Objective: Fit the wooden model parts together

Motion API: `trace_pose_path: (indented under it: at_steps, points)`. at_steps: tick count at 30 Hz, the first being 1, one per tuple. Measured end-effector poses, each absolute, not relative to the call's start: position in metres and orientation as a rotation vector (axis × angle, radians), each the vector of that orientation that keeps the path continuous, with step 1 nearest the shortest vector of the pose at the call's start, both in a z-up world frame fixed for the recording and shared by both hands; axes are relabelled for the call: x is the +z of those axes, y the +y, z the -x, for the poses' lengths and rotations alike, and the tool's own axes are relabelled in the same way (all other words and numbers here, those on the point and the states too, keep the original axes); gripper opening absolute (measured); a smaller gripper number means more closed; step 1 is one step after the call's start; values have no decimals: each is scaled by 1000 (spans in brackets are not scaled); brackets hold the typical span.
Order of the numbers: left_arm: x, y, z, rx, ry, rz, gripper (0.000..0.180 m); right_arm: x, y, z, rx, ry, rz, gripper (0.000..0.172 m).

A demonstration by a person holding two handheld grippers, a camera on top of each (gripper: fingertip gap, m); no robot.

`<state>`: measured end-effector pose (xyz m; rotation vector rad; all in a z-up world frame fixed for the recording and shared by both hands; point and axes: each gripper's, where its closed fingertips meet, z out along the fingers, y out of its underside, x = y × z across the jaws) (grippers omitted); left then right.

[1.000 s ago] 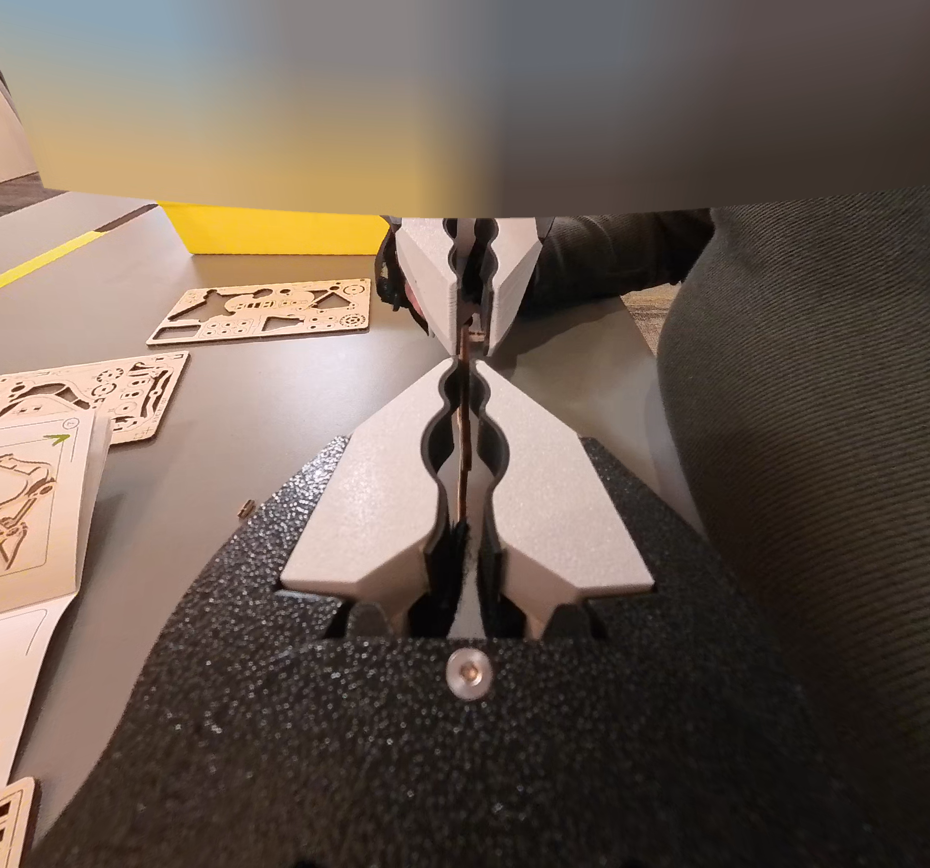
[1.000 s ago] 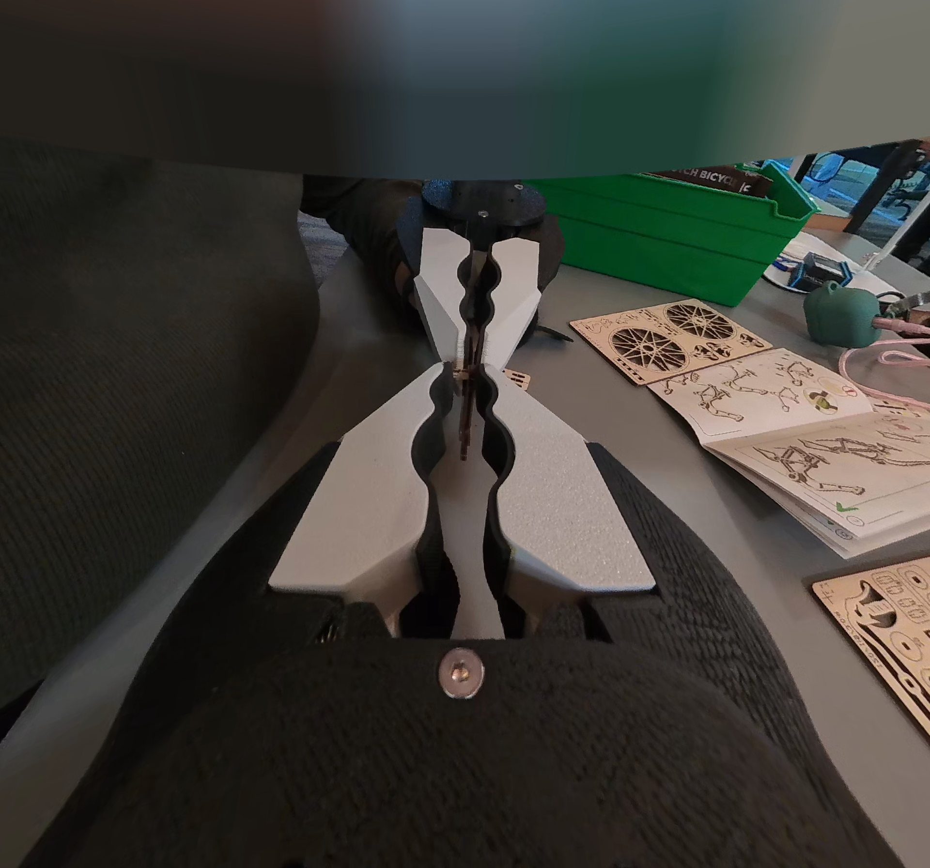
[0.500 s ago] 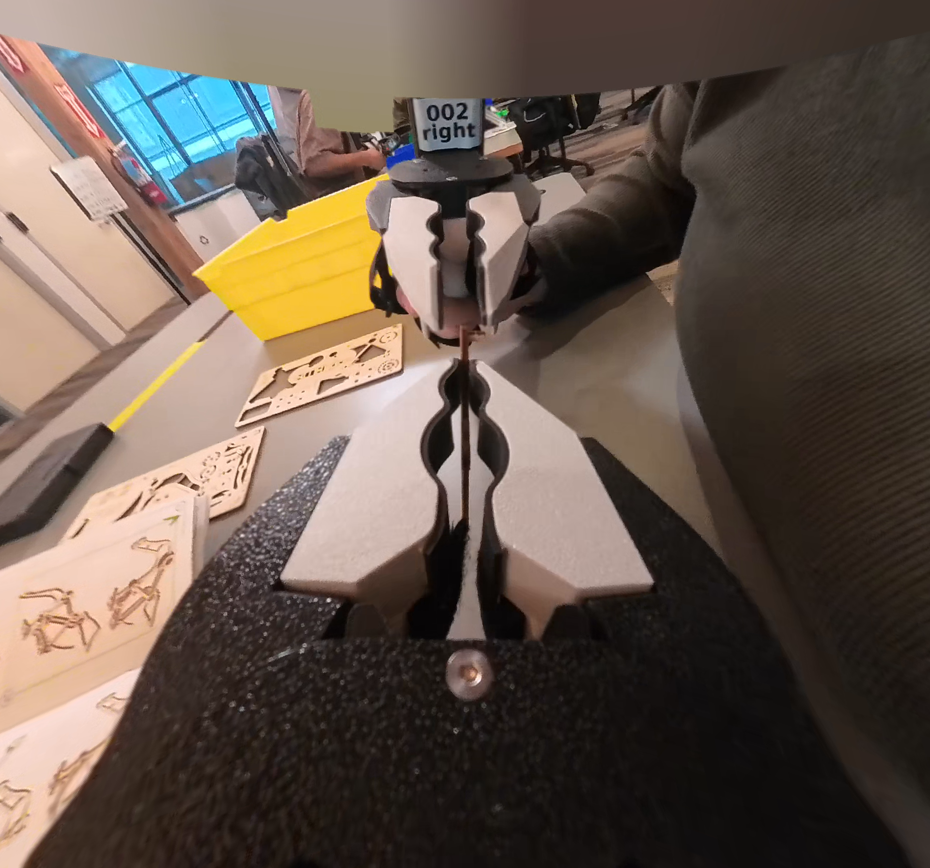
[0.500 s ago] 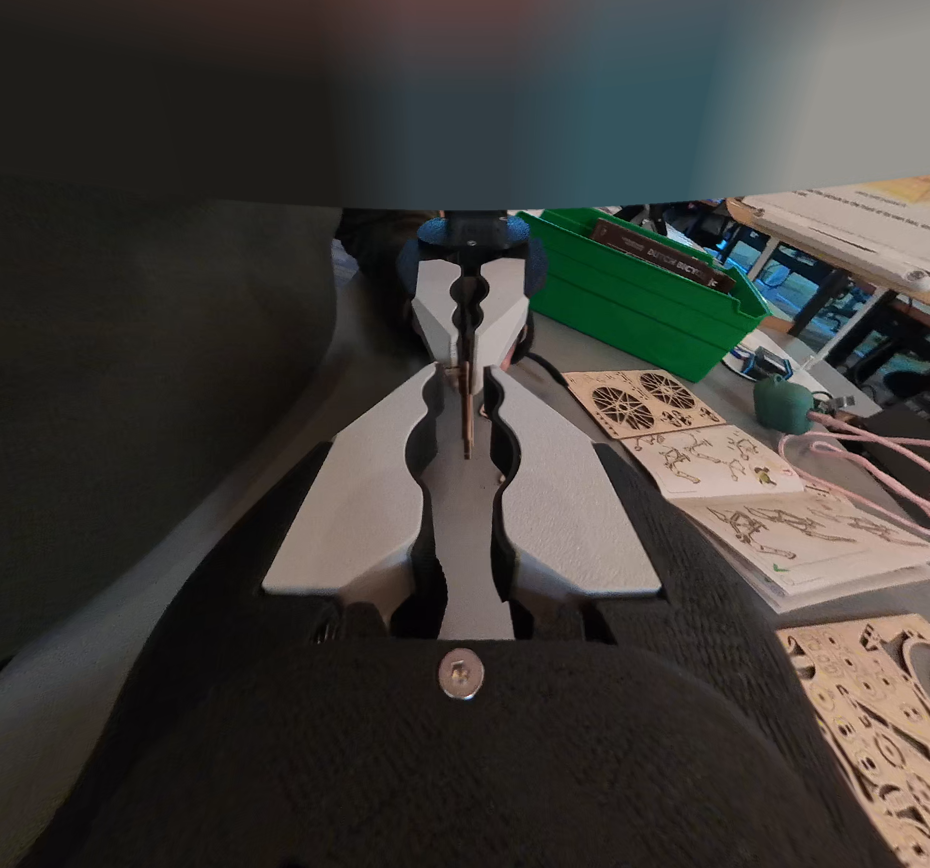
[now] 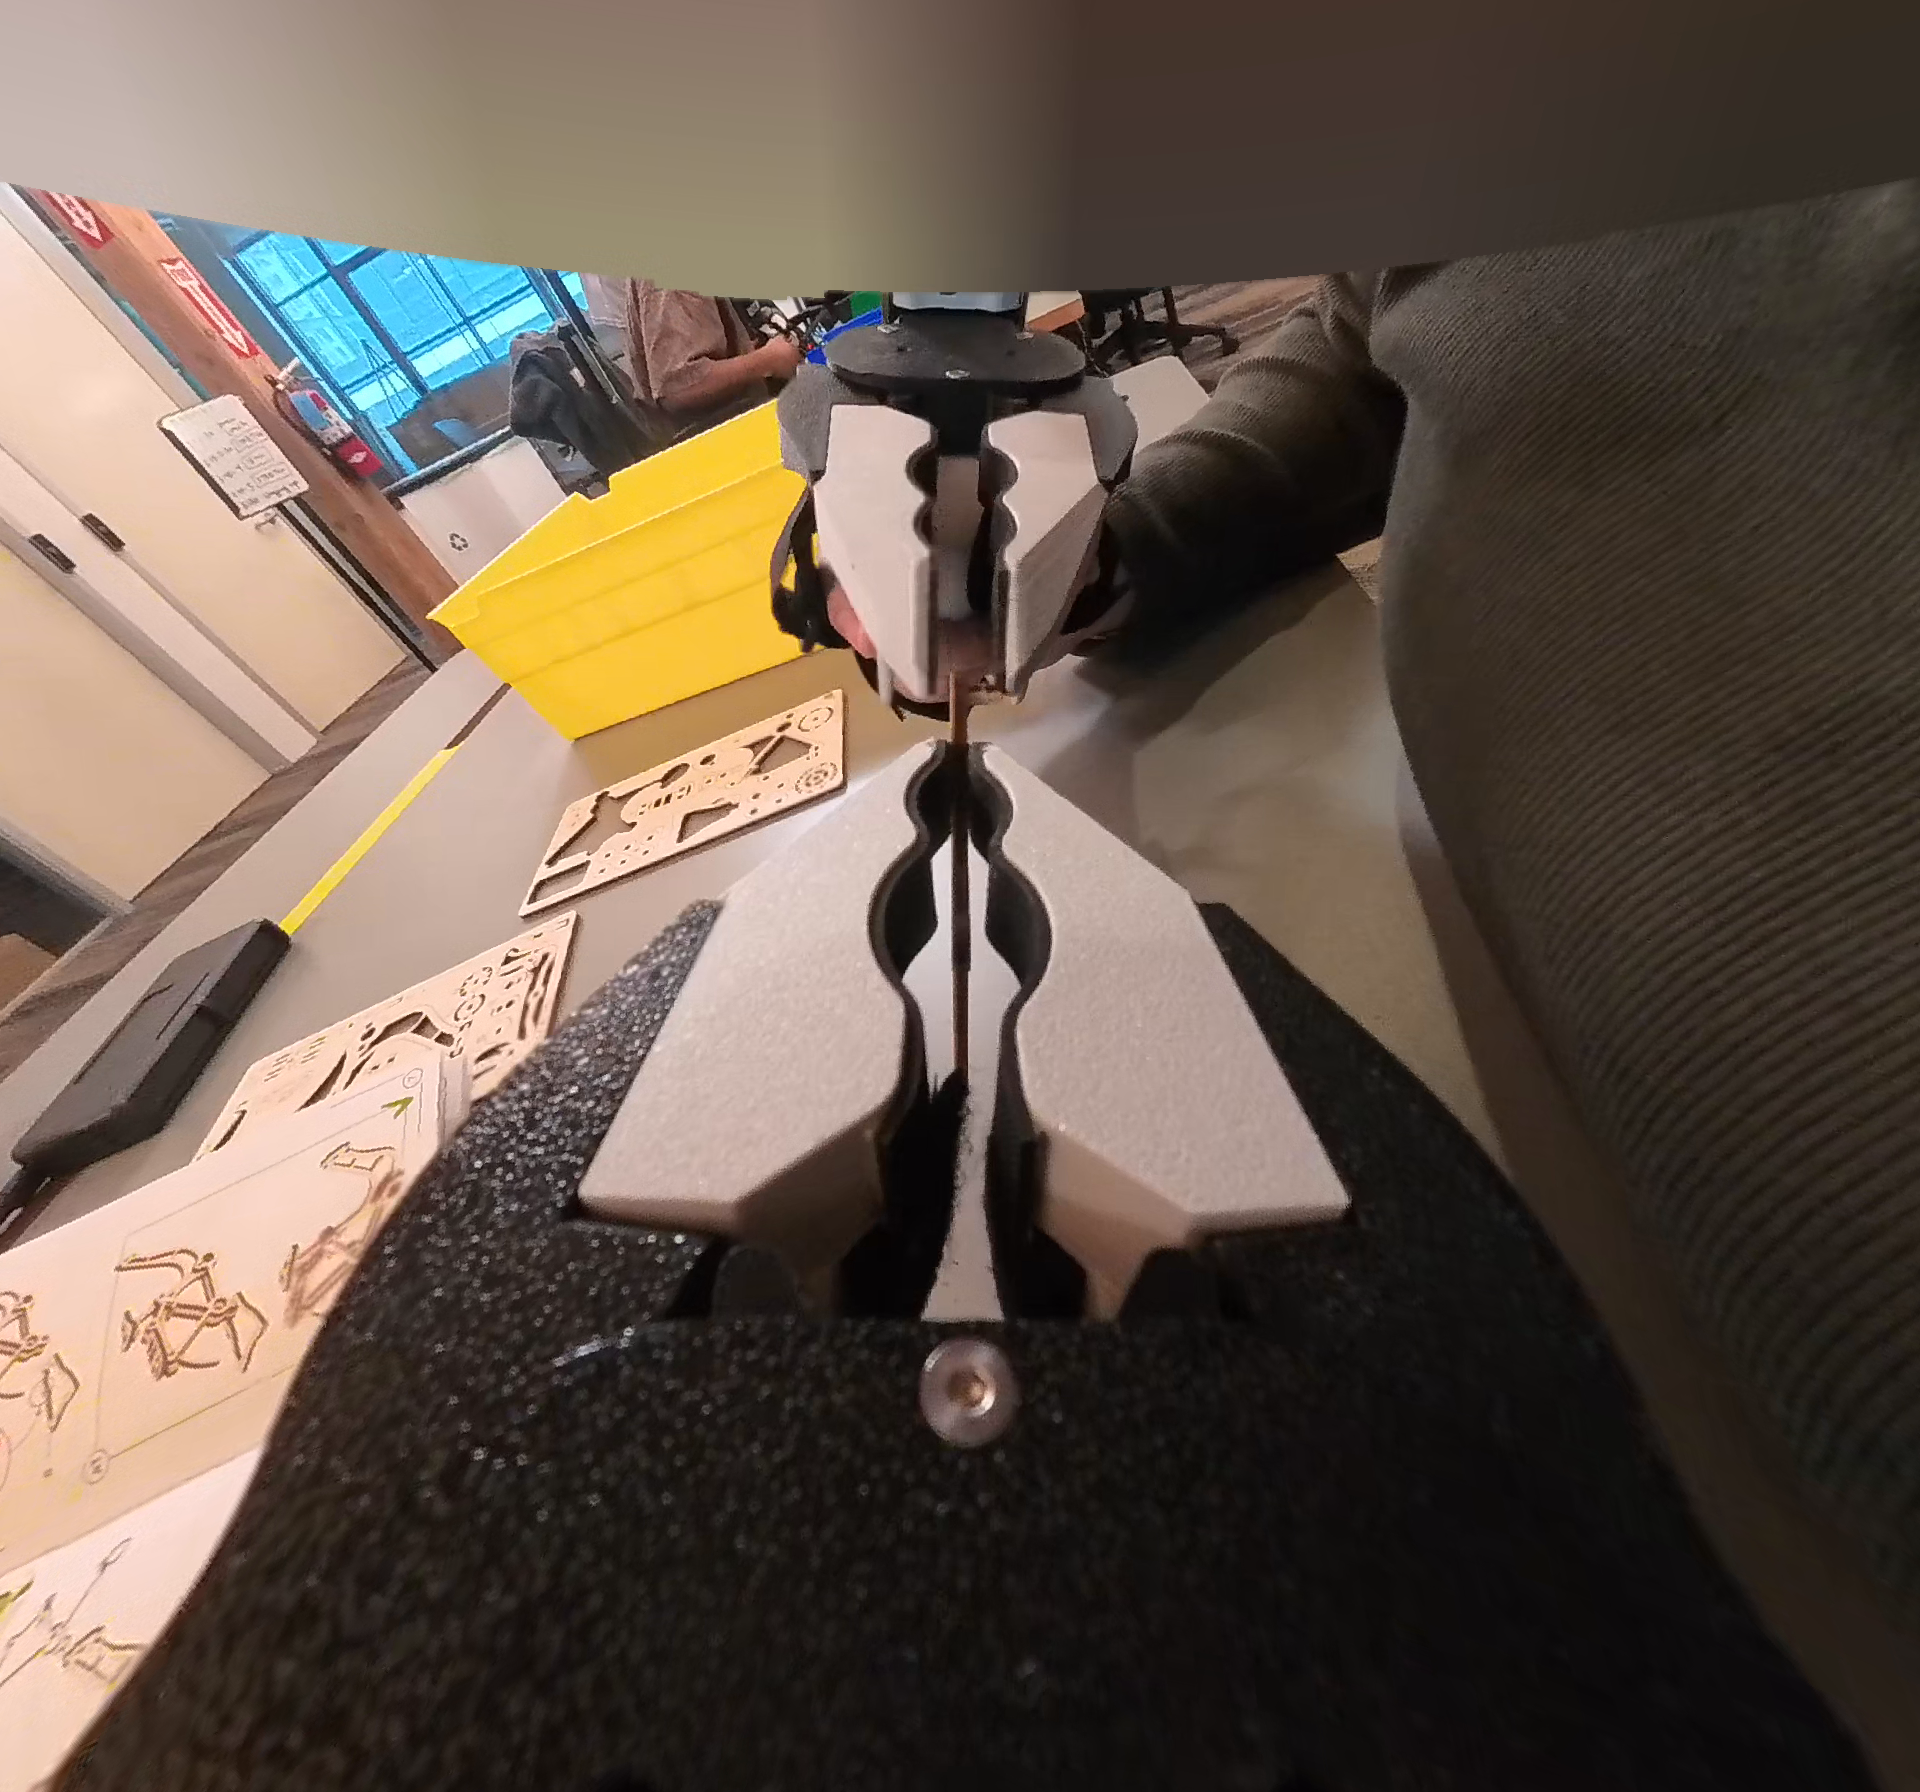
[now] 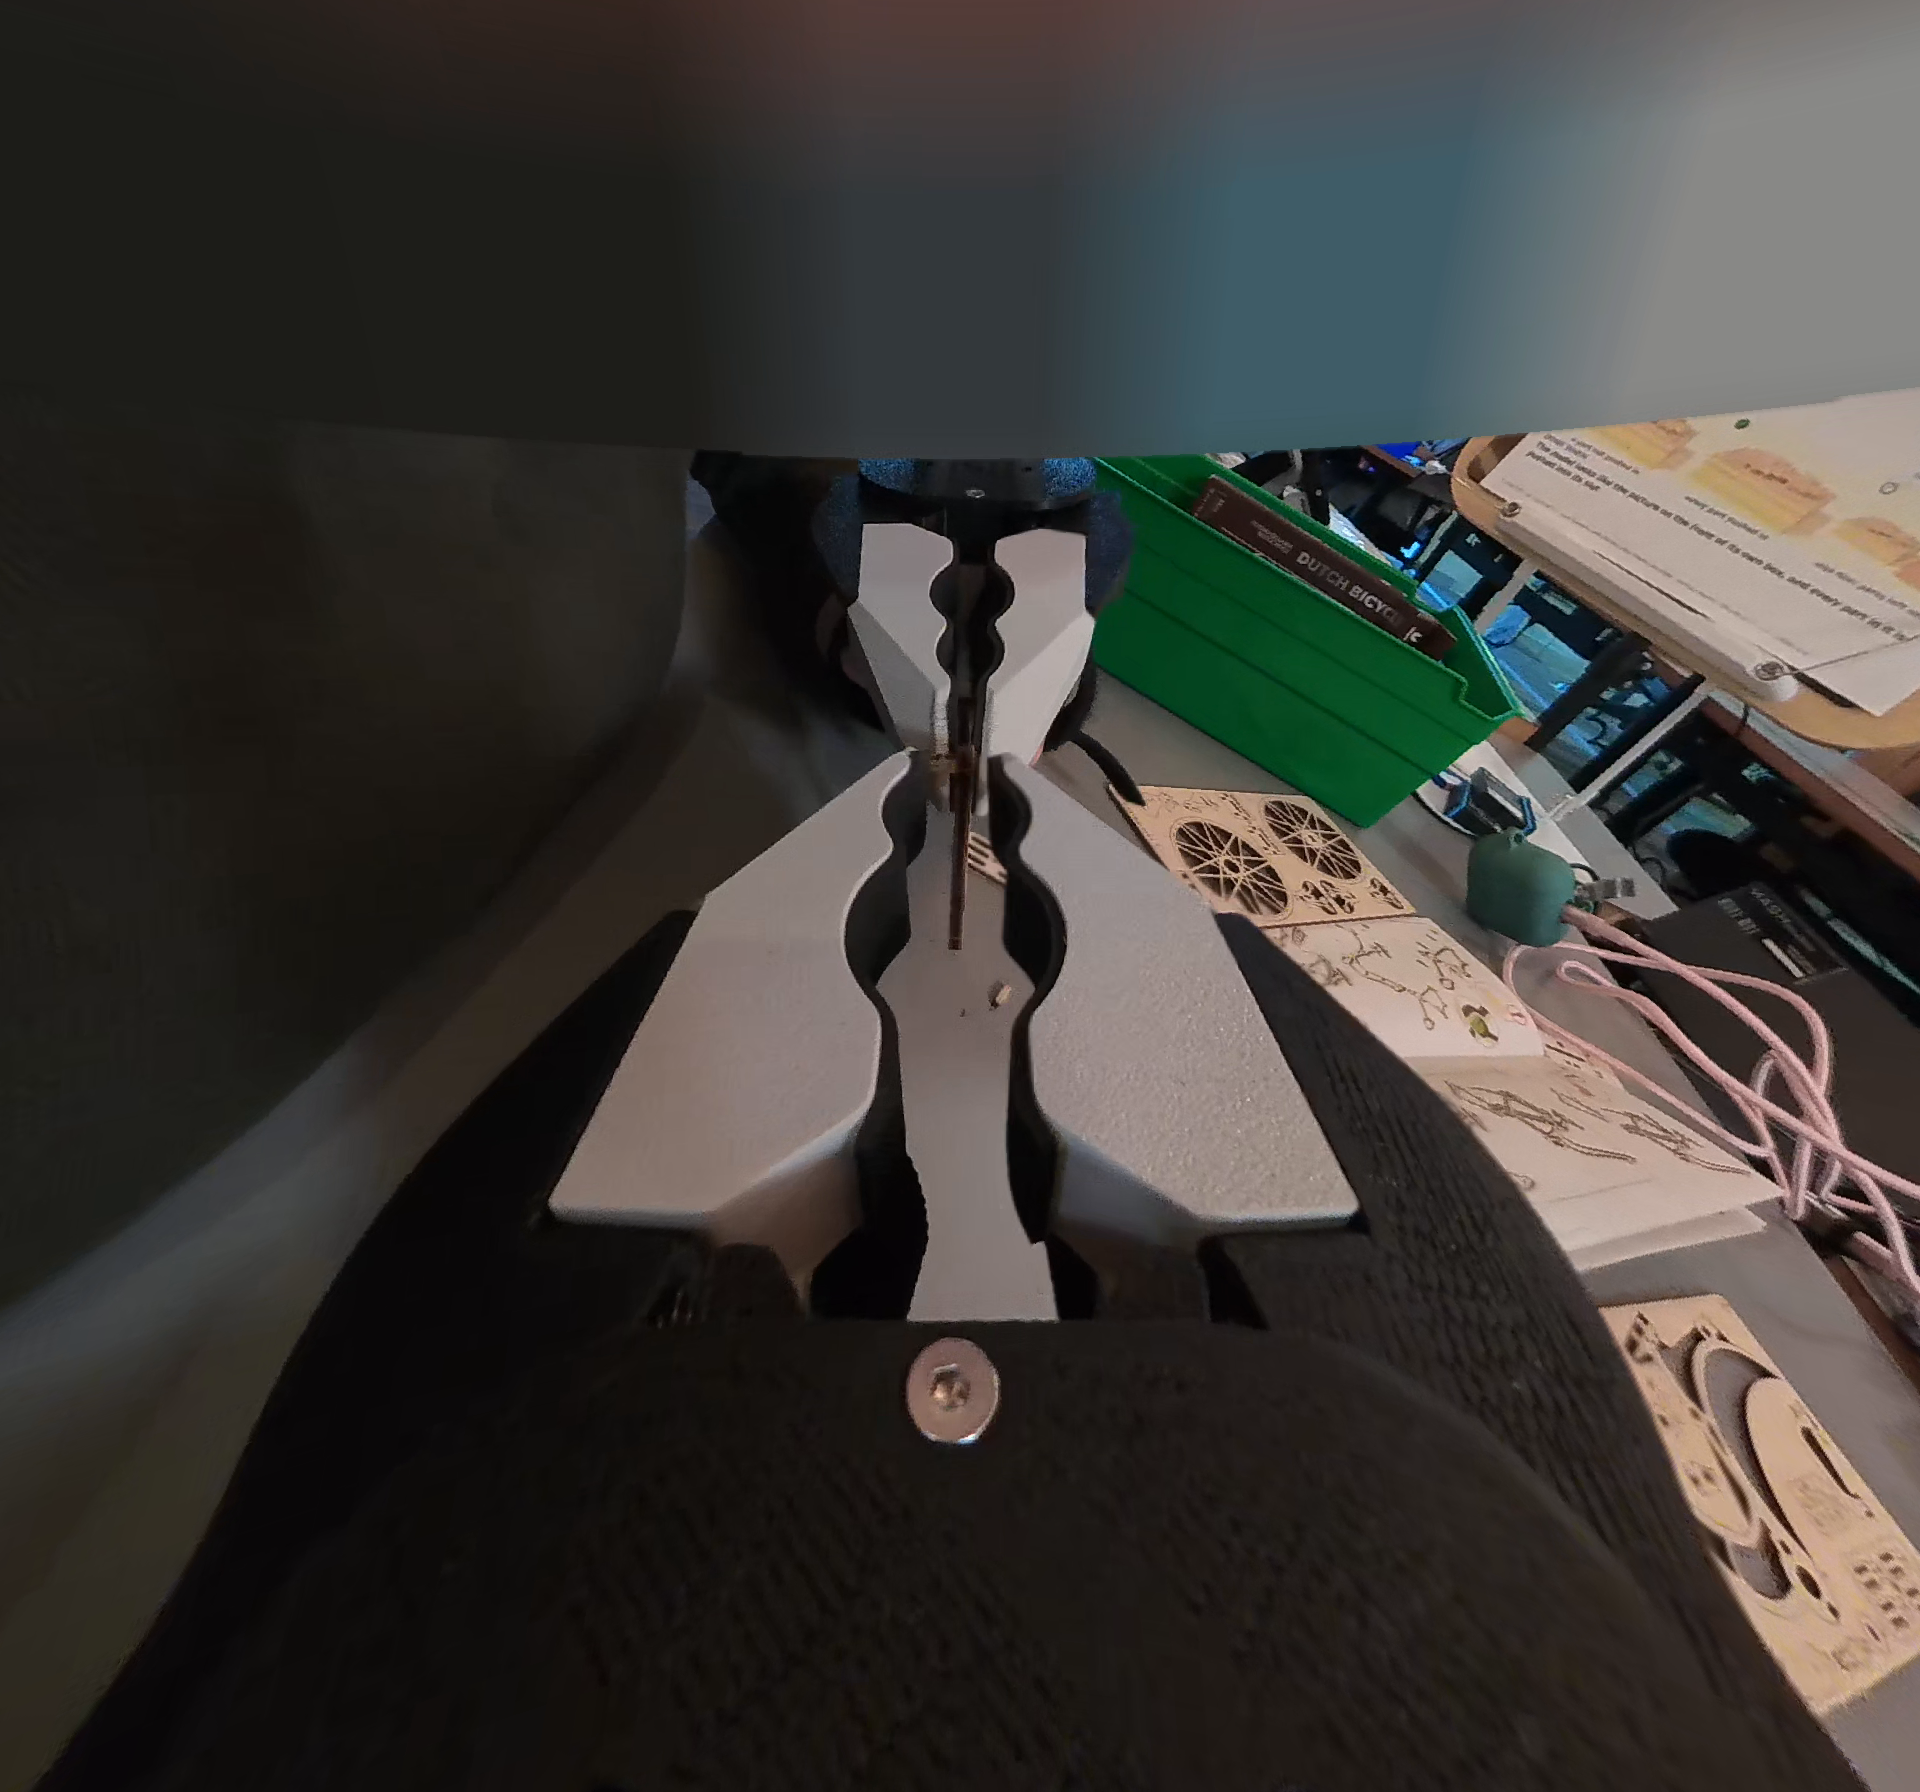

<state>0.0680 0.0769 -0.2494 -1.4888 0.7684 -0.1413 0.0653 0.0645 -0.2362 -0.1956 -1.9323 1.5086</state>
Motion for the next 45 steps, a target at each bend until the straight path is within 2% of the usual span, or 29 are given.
trace_pose_path:
  at_steps: [3,15,29,45]
  points:
    - [-248,76,-70,-112,786,1471,0,-236,63,-66,1506,-1934,185,14]
    - [-245,71,-77,78,900,1392,0,-234,57,-71,1460,-1905,131,18]
    - [-243,72,-75,158,913,1380,0,-234,55,-71,1453,-1899,132,8]
    - [-242,72,-72,187,911,1380,0,-235,56,-69,1500,-1942,209,7]
